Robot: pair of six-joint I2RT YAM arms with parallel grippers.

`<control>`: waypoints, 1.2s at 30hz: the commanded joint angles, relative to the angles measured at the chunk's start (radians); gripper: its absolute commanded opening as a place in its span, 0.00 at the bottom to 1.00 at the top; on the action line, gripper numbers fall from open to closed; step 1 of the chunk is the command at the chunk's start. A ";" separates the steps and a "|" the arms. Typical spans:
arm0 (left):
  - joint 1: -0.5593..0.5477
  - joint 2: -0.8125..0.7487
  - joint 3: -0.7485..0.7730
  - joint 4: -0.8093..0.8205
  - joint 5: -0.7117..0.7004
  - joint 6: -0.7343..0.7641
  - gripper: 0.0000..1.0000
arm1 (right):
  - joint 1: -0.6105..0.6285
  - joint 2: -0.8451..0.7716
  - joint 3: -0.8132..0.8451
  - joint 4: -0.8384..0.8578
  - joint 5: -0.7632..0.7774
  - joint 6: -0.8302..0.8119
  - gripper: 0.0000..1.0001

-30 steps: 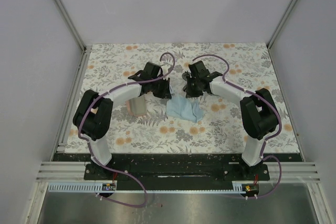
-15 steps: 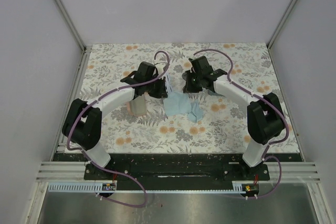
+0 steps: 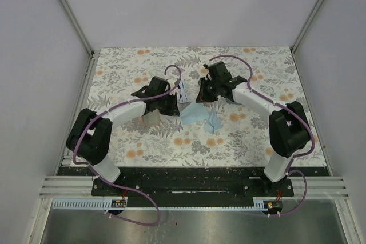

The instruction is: Organize the sunglasses

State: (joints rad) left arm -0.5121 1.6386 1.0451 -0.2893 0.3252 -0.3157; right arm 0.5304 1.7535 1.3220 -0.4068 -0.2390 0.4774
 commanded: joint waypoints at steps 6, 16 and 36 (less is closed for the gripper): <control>0.046 0.038 0.012 0.144 -0.046 -0.051 0.00 | 0.025 0.116 0.112 0.036 0.018 -0.011 0.00; 0.087 0.145 0.059 0.202 -0.097 -0.083 0.00 | 0.023 0.251 0.287 0.000 0.089 -0.042 0.00; 0.126 0.015 -0.198 0.358 -0.238 -0.233 0.00 | 0.095 0.362 0.404 0.020 -0.019 -0.117 0.33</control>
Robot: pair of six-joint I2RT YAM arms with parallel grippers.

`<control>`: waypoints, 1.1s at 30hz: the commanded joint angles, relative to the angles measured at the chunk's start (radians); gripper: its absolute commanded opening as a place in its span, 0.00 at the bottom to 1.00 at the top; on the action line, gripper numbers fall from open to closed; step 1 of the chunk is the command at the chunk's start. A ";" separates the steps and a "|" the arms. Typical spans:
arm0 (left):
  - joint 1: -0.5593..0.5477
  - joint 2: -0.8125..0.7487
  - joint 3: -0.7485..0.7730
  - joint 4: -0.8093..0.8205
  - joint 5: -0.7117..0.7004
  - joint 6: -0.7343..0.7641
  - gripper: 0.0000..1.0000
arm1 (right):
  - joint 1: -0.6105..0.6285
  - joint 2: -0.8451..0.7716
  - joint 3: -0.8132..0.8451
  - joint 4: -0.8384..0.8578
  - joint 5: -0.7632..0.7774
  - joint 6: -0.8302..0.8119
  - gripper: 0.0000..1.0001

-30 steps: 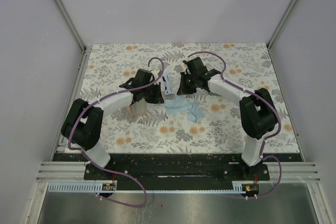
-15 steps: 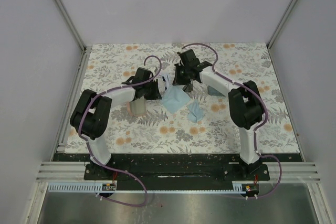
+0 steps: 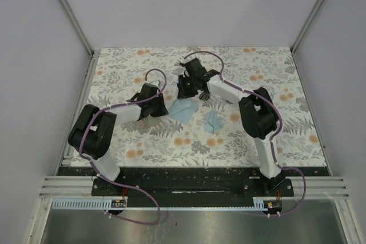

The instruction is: Organize the sunglasses

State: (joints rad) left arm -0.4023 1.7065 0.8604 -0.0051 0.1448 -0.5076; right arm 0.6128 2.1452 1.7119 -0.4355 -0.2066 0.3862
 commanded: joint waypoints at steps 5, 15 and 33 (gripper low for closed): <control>0.048 -0.053 -0.009 0.073 -0.051 -0.063 0.00 | 0.005 -0.105 -0.057 0.061 0.004 -0.018 0.63; 0.054 -0.067 -0.037 0.088 0.007 -0.062 0.00 | -0.045 -0.312 -0.377 0.144 0.001 0.068 0.57; 0.054 -0.104 -0.063 0.070 0.016 -0.037 0.00 | 0.091 -0.154 -0.304 0.126 0.044 0.072 0.00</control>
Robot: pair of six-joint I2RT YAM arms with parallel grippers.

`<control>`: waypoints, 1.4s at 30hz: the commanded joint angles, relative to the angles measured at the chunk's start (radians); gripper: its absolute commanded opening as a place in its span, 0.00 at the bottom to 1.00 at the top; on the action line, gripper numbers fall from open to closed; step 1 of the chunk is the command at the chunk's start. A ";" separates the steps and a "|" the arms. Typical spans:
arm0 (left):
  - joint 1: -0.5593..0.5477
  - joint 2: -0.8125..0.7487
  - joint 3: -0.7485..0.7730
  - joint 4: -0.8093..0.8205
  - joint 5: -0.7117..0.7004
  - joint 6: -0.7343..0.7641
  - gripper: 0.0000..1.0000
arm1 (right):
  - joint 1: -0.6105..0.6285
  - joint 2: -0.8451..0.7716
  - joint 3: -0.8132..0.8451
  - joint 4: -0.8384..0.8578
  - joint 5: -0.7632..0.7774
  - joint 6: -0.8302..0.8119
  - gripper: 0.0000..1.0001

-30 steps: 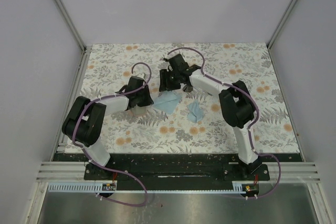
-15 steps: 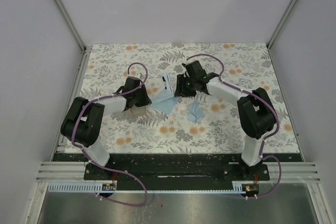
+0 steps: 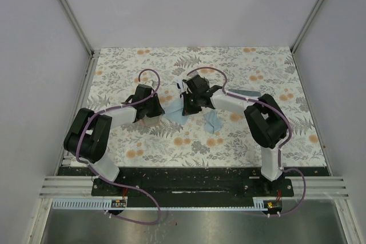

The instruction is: Organize the sunglasses

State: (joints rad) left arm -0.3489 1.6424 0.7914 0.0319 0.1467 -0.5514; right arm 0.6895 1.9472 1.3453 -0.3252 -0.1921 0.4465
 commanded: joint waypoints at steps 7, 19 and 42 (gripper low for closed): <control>0.001 -0.047 0.003 0.014 0.021 0.015 0.00 | 0.016 0.111 0.086 -0.024 0.049 -0.003 0.00; -0.050 -0.081 -0.052 0.013 0.010 -0.008 0.00 | 0.031 0.053 -0.052 -0.141 0.118 -0.003 0.00; -0.265 -0.496 -0.319 -0.114 -0.081 -0.139 0.55 | 0.113 -0.306 -0.341 -0.242 0.137 0.049 0.14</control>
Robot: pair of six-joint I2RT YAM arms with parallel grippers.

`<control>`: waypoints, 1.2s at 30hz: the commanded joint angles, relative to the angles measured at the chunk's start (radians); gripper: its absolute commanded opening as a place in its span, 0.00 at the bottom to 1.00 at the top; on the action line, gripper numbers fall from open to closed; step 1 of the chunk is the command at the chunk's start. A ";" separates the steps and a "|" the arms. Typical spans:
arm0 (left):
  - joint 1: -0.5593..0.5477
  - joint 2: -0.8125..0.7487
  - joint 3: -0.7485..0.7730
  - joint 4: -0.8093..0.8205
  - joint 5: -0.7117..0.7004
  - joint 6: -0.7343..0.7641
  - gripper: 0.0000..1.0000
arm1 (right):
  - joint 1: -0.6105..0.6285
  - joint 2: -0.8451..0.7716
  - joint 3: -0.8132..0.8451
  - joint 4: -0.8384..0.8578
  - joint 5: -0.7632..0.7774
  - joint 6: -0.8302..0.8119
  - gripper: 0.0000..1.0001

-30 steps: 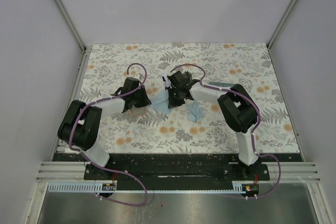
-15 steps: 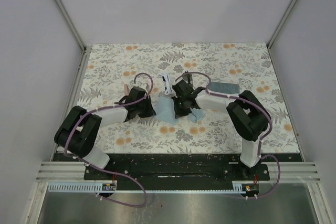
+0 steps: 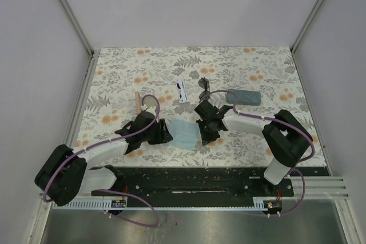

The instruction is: Organize the sunglasses

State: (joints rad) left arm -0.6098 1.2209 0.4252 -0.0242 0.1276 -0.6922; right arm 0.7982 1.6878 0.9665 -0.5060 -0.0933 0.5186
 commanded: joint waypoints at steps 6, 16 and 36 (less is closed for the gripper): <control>0.008 -0.051 0.217 -0.171 -0.123 0.149 0.60 | -0.005 -0.020 0.130 -0.078 0.089 -0.049 0.20; 0.110 0.212 0.391 -0.102 0.003 0.281 0.57 | -0.019 0.087 0.225 -0.055 0.225 -0.028 0.35; 0.124 0.377 0.486 -0.129 0.066 0.355 0.53 | -0.030 0.223 0.291 -0.020 0.221 -0.011 0.32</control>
State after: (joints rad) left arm -0.4908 1.5822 0.8642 -0.1677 0.1642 -0.3576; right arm 0.7788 1.8866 1.2304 -0.5430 0.1120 0.4915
